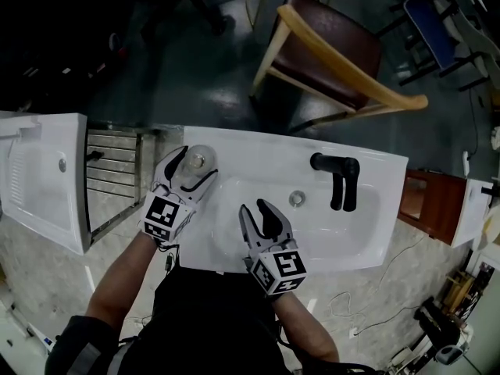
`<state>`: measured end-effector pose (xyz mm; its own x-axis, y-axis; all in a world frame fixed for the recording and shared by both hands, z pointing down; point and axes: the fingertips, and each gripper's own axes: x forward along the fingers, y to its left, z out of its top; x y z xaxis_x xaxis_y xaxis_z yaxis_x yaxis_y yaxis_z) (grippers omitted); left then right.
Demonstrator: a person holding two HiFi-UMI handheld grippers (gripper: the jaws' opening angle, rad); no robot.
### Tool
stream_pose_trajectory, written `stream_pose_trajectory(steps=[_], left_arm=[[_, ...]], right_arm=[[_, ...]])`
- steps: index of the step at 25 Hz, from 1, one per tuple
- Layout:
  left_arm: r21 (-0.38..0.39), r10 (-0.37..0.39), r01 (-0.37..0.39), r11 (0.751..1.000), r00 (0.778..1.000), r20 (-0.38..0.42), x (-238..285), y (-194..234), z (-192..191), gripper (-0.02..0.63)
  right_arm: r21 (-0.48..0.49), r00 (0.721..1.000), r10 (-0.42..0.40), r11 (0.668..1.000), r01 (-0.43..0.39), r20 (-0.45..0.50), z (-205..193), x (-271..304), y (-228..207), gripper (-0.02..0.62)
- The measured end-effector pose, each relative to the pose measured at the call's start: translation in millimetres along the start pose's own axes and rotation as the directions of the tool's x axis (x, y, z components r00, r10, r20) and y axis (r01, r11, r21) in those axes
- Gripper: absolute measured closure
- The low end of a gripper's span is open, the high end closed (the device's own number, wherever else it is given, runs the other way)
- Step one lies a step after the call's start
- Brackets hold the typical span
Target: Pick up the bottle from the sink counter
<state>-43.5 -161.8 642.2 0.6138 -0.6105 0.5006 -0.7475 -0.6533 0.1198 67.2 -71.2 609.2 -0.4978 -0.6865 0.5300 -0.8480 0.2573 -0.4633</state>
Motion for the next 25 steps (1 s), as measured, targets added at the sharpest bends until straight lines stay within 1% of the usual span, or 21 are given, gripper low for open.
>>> stream_pose_trajectory(steps=[4,8,10,12,18,25], left_arm=[[0.017,0.005,-0.005,1.0,1.0,-0.001,10,0,-3,0.265],[0.074,0.025,-0.025,0.997,1.0,0.01,13,1,0,0.267],[0.084,0.031,-0.032,0.996,0.999,0.012,14,1,0,0.268],[0.087,0.038,-0.039,0.995,0.999,0.007,14,1,0,0.27],[0.075,0.056,-0.053,0.996,0.998,-0.042,12,0,-3,0.27],[0.051,0.074,-0.071,0.996,0.996,-0.056,-4,-8,-15,0.272]], right_arm=[[0.007,1.0,0.0,1.0,0.0,-0.004,-5,-1,1,0.451],[0.008,1.0,0.0,1.0,0.0,-0.003,-5,-4,4,0.451],[0.011,1.0,-0.001,1.0,0.001,-0.003,-6,-7,4,0.451],[0.014,1.0,-0.001,1.0,0.001,0.0,-6,-10,5,0.451],[0.022,1.0,0.0,1.0,0.0,0.013,-6,-23,11,0.451],[0.017,1.0,-0.006,1.0,0.006,0.029,-9,-42,15,0.451]])
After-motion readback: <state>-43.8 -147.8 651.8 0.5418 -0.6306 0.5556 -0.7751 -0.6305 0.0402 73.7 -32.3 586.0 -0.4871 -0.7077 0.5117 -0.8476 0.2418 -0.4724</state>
